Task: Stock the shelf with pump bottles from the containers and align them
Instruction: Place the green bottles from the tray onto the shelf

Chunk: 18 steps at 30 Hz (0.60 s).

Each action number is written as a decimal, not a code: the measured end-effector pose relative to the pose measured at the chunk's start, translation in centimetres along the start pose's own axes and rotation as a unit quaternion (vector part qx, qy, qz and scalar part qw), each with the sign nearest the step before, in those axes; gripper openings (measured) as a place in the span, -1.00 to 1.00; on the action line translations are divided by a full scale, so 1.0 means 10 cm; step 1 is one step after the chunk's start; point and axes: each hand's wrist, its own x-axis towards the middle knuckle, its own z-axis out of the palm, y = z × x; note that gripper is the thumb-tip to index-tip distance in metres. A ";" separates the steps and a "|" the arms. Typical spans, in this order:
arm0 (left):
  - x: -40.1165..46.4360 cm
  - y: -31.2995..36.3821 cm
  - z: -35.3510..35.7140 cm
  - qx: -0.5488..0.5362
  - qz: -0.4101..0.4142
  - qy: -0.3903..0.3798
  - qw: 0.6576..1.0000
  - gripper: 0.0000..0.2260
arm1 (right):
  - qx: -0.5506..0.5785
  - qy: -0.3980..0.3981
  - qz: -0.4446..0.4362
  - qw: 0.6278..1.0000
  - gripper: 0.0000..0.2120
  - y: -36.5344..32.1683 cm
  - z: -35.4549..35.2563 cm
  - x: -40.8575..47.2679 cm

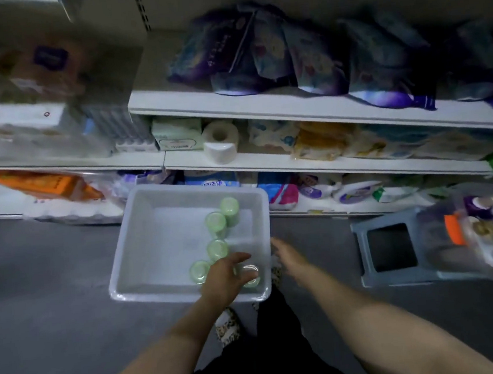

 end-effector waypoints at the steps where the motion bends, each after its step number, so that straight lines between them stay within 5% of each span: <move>1: 0.02 -0.04 0.03 0.024 0.006 -0.002 1.000 -0.56 | 0.007 0.000 0.016 1.000 -0.71 0.08 0.01 0.03; 13: 0.16 -0.39 0.35 0.236 0.023 -0.005 0.972 -0.32 | 0.086 -0.013 0.073 0.994 -0.65 0.52 0.23 0.15; 18: 0.21 -0.36 0.41 0.261 -0.007 0.000 0.965 -0.39 | 0.086 -0.010 0.089 0.992 -0.70 0.54 0.23 0.18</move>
